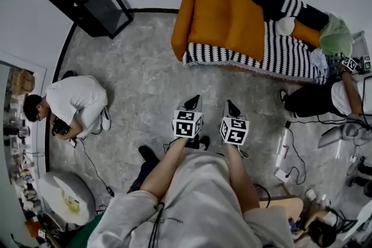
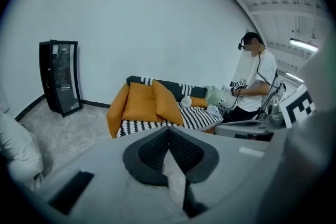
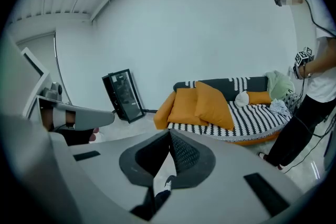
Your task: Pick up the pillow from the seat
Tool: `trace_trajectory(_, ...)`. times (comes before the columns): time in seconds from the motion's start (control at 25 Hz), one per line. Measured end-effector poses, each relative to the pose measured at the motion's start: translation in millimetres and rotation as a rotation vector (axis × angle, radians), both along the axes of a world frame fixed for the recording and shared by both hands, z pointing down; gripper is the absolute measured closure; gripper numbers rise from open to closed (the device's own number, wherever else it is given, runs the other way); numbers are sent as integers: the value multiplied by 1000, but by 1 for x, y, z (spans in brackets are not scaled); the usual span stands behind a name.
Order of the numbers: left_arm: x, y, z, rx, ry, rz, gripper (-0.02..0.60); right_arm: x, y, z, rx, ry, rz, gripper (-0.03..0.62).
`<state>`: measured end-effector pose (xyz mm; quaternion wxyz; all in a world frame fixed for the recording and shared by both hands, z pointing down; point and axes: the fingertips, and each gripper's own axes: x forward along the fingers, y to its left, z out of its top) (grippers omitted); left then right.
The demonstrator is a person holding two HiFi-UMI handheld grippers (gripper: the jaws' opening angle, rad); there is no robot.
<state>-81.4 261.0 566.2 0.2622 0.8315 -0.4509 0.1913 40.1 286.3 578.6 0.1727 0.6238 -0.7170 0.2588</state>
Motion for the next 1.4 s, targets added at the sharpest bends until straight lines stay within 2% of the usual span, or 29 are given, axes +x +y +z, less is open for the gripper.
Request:
trace_trajectory(0.56,26,-72,3,-14,3,4,572,24,-66,6,-22,3,10,588)
trace_trajectory(1.4,4,-135,9,-24,-16,-57,572,1,-132,13,-50,16,-65,588)
